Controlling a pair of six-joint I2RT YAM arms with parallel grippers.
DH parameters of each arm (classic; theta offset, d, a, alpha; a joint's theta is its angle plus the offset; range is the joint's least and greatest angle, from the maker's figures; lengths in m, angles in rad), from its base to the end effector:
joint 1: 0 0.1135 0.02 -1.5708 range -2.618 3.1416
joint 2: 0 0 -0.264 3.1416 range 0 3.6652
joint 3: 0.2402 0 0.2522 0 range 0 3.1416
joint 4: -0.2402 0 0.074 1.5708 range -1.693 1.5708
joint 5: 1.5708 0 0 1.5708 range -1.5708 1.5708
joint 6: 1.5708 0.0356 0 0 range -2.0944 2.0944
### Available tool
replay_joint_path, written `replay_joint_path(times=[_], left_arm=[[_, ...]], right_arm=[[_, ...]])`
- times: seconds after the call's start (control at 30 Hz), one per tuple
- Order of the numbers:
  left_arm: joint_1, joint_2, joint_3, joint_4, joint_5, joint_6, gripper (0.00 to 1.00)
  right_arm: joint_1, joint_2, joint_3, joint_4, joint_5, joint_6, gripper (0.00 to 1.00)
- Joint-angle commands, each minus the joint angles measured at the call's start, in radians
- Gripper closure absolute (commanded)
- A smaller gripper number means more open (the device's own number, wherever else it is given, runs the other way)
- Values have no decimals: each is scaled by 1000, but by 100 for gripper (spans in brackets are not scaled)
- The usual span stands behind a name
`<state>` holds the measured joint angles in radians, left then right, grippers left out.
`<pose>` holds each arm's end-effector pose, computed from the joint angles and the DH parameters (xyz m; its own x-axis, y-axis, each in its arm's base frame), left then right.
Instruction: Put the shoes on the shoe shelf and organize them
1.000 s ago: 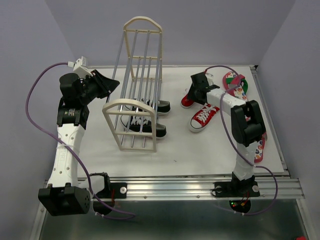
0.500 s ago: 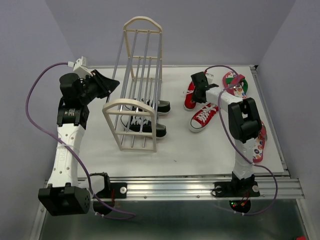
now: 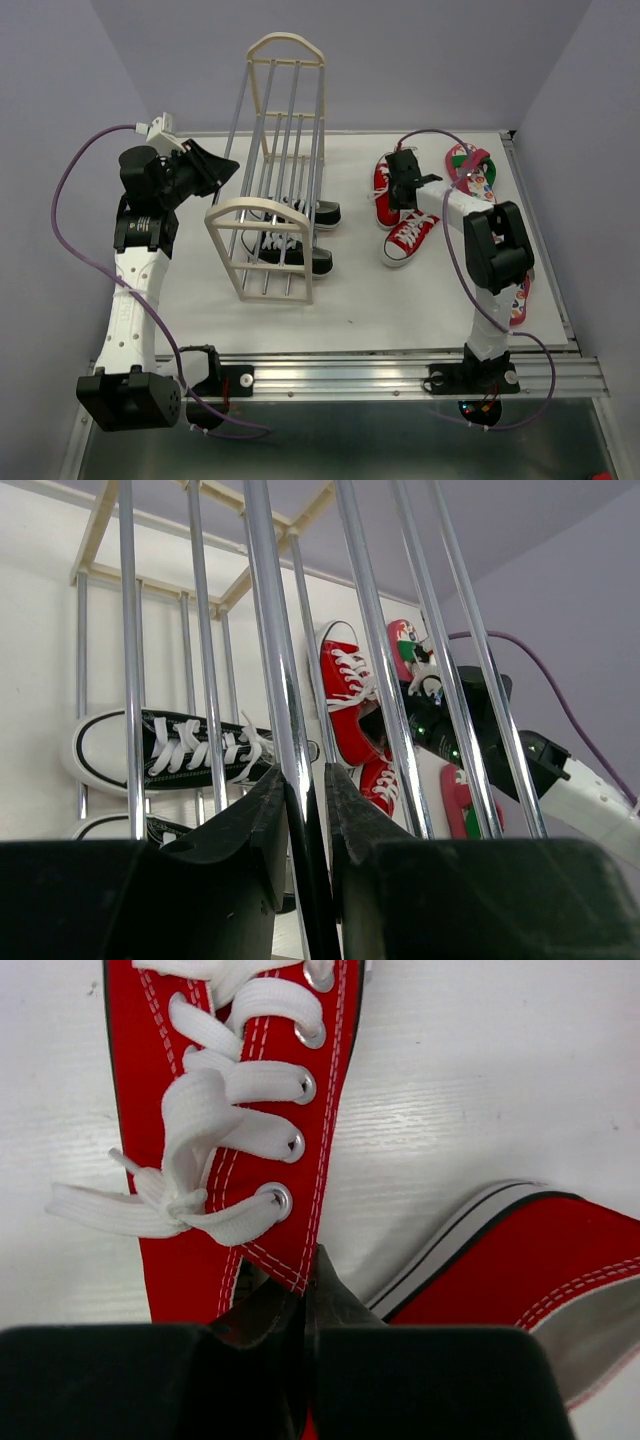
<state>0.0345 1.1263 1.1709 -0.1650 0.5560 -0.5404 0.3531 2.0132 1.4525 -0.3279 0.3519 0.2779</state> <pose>0.2525 -0.0101 0.4102 -0.3573 -0.4496 -0.8187 0.3622 0.7413 -0.5651 0.4172 0.1407 0.1893 -0.7335 0.0041 -0.6797 0.0837 0.9929 -0.0843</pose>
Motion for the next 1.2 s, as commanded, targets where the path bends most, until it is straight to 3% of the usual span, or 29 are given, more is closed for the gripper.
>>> replay_joint_path(times=[0.0,0.27,0.43,0.5,0.6,0.93,1.17], left_arm=[[-12,76,-83,-82,-2,191,100],[-12,66,-83,-82,-4,194,100],[-12,67,-83,-82,5,195,100],[-12,69,-83,-80,7,194,100],[-12,70,-83,-80,13,194,100],[-12,69,-83,-76,21,191,100],[-10,70,-86,-73,25,189,100]], right_arm=[[-5,-177,-29,147,44,-170,99],[-5,-364,-83,194,-192,-382,99],[-5,-450,-61,92,-409,-492,99],[-5,-476,-40,43,-447,-474,99],[-5,-479,40,-57,-633,-485,99],[-5,-511,94,-189,-885,-499,99],[59,-507,121,-214,-941,-509,99]])
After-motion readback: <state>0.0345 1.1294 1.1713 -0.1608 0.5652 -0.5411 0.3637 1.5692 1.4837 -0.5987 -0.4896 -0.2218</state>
